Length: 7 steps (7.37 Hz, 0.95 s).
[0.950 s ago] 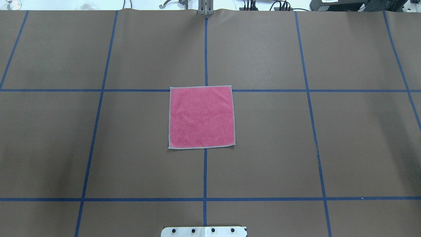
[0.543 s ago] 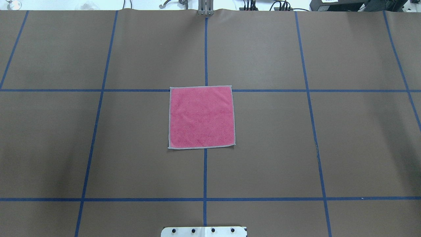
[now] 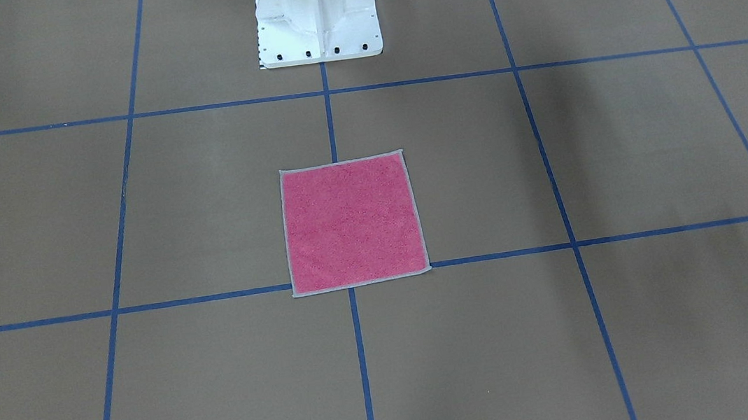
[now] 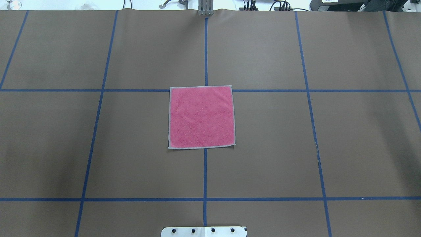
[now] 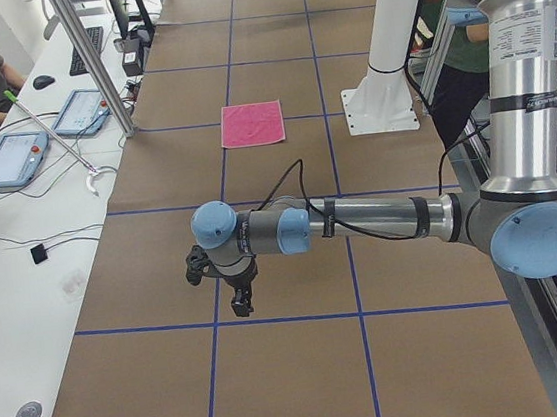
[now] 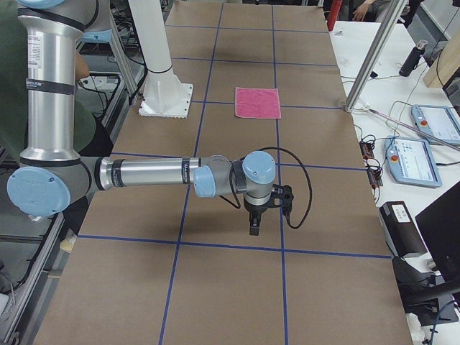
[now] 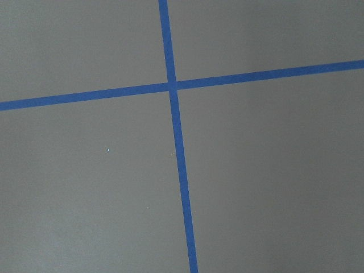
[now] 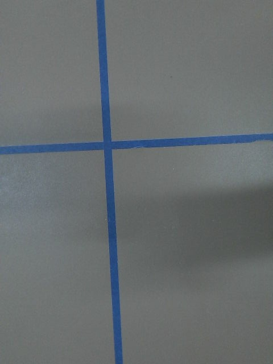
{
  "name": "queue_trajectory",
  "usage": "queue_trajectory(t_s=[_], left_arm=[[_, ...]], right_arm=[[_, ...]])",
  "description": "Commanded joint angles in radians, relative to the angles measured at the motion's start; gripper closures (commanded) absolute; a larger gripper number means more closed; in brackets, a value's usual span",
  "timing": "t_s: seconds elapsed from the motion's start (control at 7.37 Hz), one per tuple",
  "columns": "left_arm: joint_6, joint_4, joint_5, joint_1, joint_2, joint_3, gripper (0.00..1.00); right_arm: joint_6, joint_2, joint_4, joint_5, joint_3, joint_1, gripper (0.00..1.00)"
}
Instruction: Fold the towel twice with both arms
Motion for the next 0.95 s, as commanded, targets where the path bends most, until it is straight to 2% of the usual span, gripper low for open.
queue_trajectory(t_s=[0.0, 0.14, 0.27, 0.41, 0.54, 0.81], left_arm=[[0.0, -0.022, -0.005, 0.001, -0.002, -0.033, 0.0], [0.0, -0.022, -0.05, 0.007, -0.006, -0.031, 0.0], [0.0, -0.022, -0.092, 0.007, -0.009, -0.028, 0.0], [-0.003, -0.022, -0.095, 0.007, -0.029, -0.027, 0.0], [-0.066, -0.023, -0.095, 0.034, -0.058, -0.022, 0.0], [-0.186, -0.081, -0.095, 0.068, -0.089, -0.022, 0.0]], right_arm=[[0.009, -0.001, 0.001, 0.051, 0.01, -0.007, 0.0], [0.023, 0.001, 0.002, 0.086, 0.011, -0.027, 0.0], [0.031, 0.01, 0.052, 0.088, 0.011, -0.058, 0.0], [0.132, 0.014, 0.111, 0.087, 0.011, -0.119, 0.0], [0.338, 0.043, 0.181, 0.079, 0.012, -0.192, 0.0], [0.743, 0.097, 0.414, 0.044, 0.012, -0.332, 0.01]])
